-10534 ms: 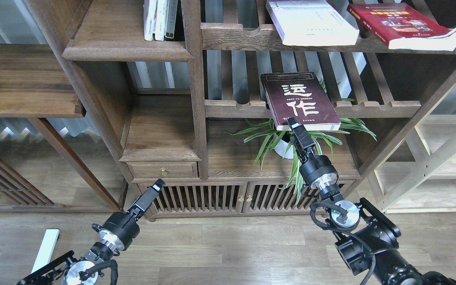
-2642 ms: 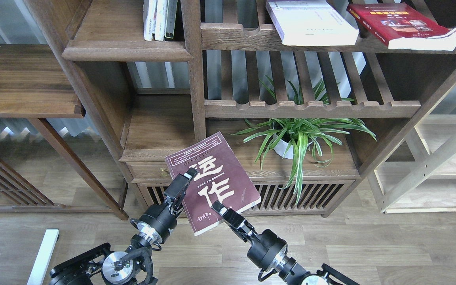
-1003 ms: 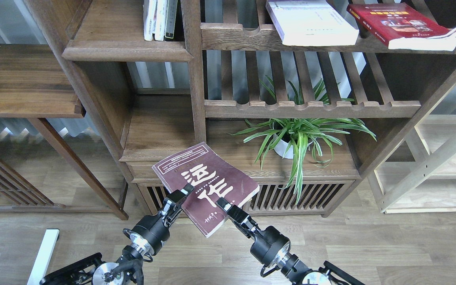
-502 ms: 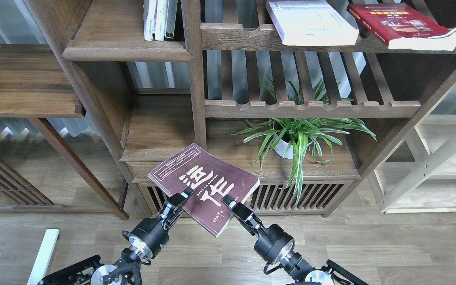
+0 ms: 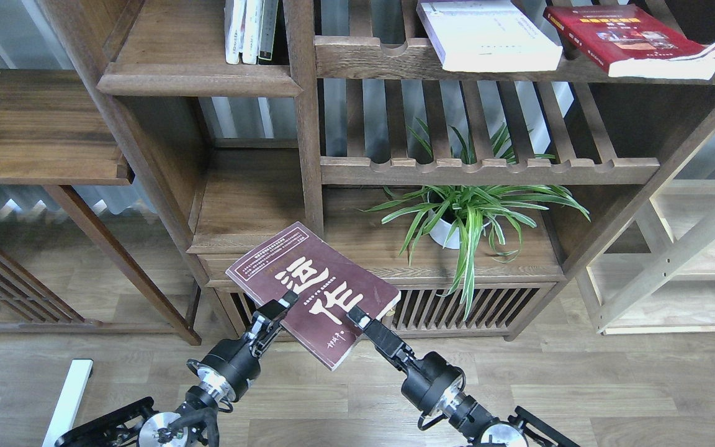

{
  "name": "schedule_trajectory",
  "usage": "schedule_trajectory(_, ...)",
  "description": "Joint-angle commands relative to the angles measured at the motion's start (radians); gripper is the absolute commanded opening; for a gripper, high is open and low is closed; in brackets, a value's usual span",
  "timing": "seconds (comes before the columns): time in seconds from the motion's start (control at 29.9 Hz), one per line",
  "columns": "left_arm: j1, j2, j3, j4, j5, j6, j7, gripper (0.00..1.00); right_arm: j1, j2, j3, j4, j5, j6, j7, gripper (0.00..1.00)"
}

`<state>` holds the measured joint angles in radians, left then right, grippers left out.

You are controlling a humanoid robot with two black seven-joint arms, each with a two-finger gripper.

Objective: Organize books on shelf
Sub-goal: 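Pinch the book's lower edge between both grippers and hold it, then grip the book with the left gripper and release the right gripper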

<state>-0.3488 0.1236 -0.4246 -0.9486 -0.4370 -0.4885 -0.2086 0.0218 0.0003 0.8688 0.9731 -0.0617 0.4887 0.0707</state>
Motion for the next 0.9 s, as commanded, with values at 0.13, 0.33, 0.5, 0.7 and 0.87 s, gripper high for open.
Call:
schedule_trajectory(0.13, 0.014, 0.057, -0.002, -0.058, 0.0, 0.0, 0.0, 0.04, -0.002, 0.0, 0.119, -0.048, 0.011, 0.0, 0.004, 0.99)
schedule_trajectory(0.33, 0.008, 0.073, -0.013, -0.055, 0.017, 0.0, 0.002, 0.04, -0.002, 0.0, 0.133, -0.08, 0.014, 0.0, 0.004, 0.99)
schedule_trajectory(0.5, 0.011, 0.116, -0.048, -0.09, 0.026, 0.0, 0.002, 0.04, -0.011, 0.0, 0.134, -0.083, 0.02, 0.0, 0.012, 0.99)
schedule_trajectory(0.7, 0.027, 0.2, -0.052, -0.179, 0.029, 0.0, -0.005, 0.03, -0.01, 0.0, 0.141, -0.096, 0.08, 0.0, 0.026, 0.99)
schedule_trajectory(0.87, 0.04, 0.316, -0.051, -0.239, 0.033, 0.0, -0.009, 0.04, 0.0, 0.0, 0.219, -0.122, 0.091, 0.0, 0.018, 0.99)
